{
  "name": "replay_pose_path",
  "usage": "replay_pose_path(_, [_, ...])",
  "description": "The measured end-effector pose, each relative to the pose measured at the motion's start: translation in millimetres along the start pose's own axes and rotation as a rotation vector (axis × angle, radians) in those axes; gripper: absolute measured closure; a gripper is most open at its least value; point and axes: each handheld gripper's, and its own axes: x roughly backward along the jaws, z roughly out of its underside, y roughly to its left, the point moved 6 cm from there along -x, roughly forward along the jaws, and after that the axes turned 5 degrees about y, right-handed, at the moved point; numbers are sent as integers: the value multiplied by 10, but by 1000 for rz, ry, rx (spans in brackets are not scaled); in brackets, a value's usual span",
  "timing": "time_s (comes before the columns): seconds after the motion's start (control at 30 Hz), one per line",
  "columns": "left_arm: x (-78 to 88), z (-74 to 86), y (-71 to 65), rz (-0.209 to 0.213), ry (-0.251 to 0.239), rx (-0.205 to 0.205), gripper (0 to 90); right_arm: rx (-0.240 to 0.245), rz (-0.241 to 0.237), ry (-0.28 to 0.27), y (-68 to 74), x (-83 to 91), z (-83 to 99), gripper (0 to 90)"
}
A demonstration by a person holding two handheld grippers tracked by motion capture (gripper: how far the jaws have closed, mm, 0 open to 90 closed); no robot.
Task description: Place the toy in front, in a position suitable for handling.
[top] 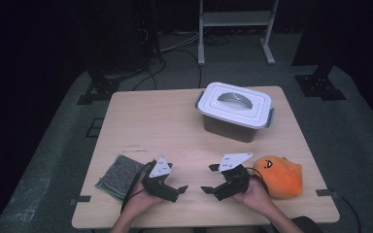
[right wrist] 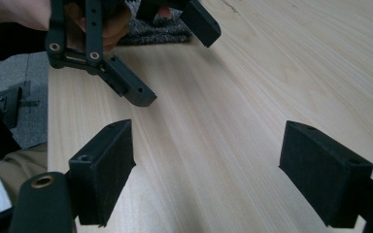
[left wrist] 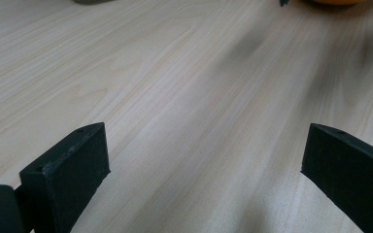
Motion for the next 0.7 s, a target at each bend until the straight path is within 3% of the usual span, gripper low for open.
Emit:
replay_pose_path(0.23, [-9, -3, -5, 2, -2, 3, 23, 16, -20, -1, 33, 146, -99, 186])
replay_pose_path(0.7, [14, -7, 19, -4, -1, -3, 23, 40, 8, 64, -19, 510, -106, 182])
